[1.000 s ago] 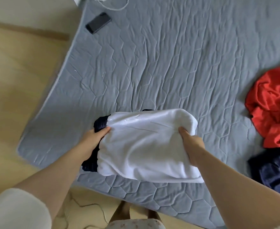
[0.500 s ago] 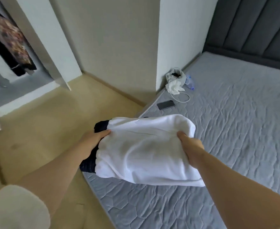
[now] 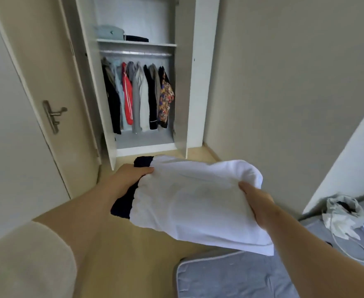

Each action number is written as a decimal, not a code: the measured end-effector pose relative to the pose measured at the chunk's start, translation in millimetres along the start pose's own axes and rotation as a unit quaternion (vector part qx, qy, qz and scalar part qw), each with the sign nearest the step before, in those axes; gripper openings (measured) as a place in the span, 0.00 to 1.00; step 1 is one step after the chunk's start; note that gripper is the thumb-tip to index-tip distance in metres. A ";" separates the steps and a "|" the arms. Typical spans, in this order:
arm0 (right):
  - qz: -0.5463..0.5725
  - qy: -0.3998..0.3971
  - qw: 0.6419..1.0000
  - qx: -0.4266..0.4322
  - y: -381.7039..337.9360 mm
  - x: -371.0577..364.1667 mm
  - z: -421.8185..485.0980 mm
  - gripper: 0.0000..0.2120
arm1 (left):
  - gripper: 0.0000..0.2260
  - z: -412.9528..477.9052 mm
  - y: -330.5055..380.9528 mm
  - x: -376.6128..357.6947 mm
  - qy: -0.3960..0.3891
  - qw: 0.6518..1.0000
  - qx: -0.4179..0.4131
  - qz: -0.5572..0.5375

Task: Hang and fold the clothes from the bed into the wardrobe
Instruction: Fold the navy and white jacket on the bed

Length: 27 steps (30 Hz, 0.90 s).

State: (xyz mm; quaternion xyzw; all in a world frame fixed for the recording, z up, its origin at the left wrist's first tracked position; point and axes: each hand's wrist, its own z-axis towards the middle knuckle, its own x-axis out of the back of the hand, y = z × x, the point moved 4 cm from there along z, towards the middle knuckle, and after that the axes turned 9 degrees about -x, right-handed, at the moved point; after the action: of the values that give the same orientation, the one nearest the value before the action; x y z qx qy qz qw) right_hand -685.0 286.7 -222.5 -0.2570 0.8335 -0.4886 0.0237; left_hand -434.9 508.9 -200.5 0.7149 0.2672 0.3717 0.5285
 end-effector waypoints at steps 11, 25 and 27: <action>-0.053 -0.093 0.993 0.045 -101.7 -214.5 17.7 0.27 | 0.13 106.4 -0.3 178.6 0.081 0.996 0.006 -0.020; -0.073 -0.097 0.989 0.090 -234.5 -351.7 135.0 0.28 | 0.13 287.1 19.3 230.9 0.112 0.993 -0.003 -0.028; -0.051 -0.107 0.989 0.093 -265.9 -375.8 168.0 0.28 | 0.13 332.0 37.5 236.3 0.118 0.993 -0.014 -0.011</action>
State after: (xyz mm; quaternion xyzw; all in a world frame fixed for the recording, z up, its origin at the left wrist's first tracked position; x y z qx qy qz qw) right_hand -202.8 217.8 -169.7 -0.3465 0.7630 -0.5342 0.1113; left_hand -27.8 495.9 -160.7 0.6553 0.3309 0.4514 0.5072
